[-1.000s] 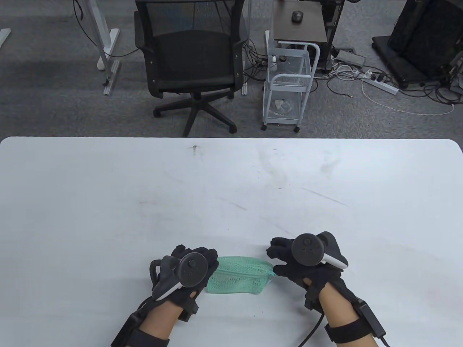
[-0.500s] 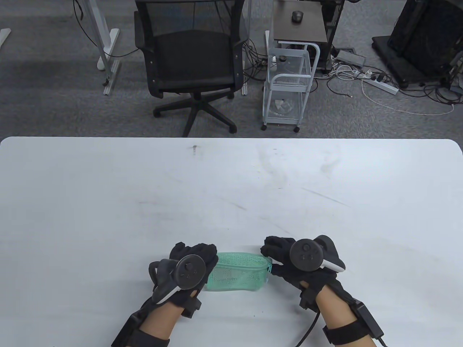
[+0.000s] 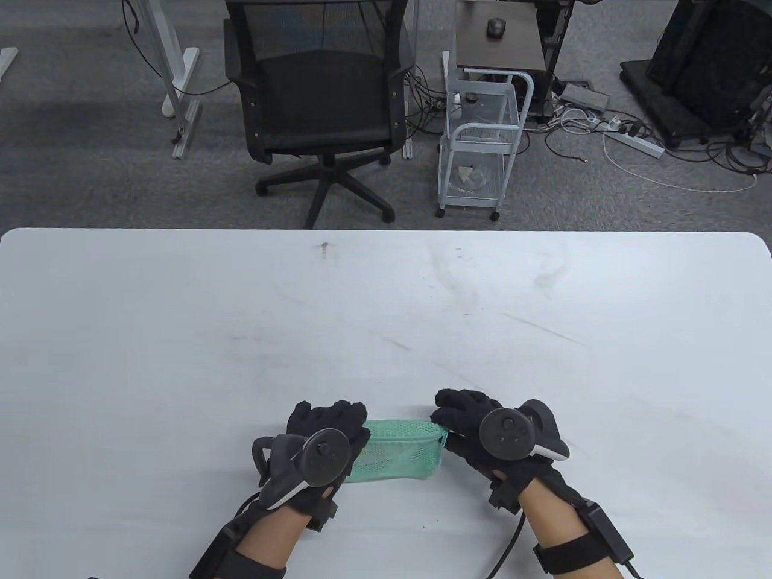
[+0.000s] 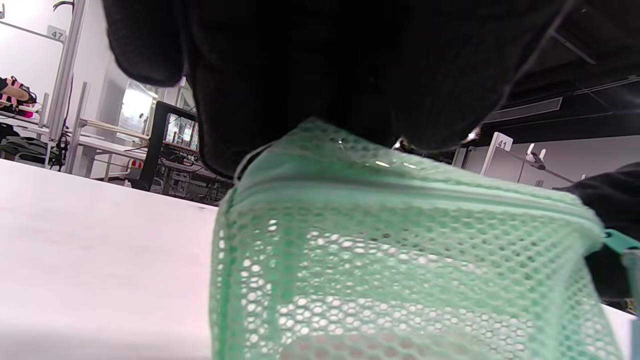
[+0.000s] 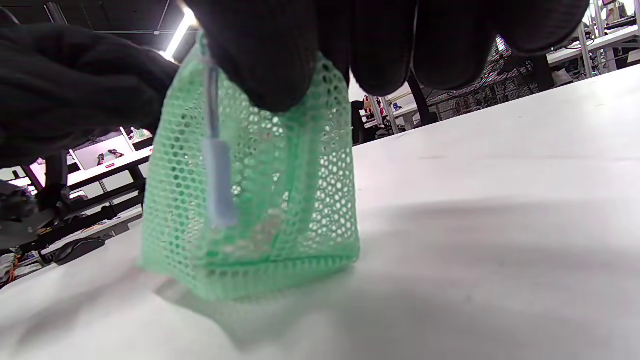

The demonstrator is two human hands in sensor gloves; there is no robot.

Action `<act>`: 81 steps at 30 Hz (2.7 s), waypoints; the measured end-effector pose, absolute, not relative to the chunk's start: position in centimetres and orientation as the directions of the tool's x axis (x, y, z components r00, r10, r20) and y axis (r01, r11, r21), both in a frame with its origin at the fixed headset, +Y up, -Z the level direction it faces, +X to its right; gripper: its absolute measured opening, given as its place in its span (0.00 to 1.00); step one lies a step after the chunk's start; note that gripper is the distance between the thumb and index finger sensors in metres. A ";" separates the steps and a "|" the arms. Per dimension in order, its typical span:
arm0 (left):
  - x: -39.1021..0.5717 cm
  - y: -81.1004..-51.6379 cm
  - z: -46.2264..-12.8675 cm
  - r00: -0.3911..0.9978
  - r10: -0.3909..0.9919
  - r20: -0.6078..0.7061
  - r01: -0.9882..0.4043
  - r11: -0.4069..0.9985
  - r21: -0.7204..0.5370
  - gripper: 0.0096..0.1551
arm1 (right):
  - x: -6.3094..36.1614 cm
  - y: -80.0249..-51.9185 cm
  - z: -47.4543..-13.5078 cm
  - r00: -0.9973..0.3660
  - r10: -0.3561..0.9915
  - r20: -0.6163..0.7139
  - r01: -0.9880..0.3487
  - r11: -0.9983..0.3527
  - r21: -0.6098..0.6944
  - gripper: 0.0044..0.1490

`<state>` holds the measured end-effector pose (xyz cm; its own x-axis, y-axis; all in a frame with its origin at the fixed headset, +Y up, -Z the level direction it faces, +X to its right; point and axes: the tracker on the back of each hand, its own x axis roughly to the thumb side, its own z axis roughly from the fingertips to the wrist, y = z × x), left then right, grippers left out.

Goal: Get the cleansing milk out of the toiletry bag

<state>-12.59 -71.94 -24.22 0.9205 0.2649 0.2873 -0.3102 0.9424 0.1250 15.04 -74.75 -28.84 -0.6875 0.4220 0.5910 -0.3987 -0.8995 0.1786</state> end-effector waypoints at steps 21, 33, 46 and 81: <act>-8.2 -71.6 -20.9 0.882 0.139 0.451 -0.234 0.958 0.163 0.40 | 14.6 -74.1 -28.1 -0.673 0.419 0.610 -0.420 -0.895 0.151 0.27; -7.3 -72.0 -20.6 0.903 0.127 0.411 -0.198 0.971 0.135 0.45 | 13.1 -73.3 -26.5 -0.690 0.415 0.593 -0.458 -0.885 0.086 0.26; -7.1 -72.2 -20.4 0.924 0.142 0.354 -0.196 0.973 0.124 0.53 | 11.7 -72.6 -24.6 -0.684 0.503 0.529 -0.576 -0.817 0.033 0.26; -8.6 -71.6 -21.6 0.942 0.160 0.294 -0.224 0.954 0.201 0.25 | 12.4 -72.8 -25.6 -0.713 0.422 0.560 -0.498 -0.867 0.020 0.25</act>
<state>-8.64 -71.65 -21.61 0.9425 0.1598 0.2936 -0.2243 0.9536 0.2009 12.41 -72.83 -25.64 -0.7130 0.4224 0.5597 -0.4979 -0.8670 0.0201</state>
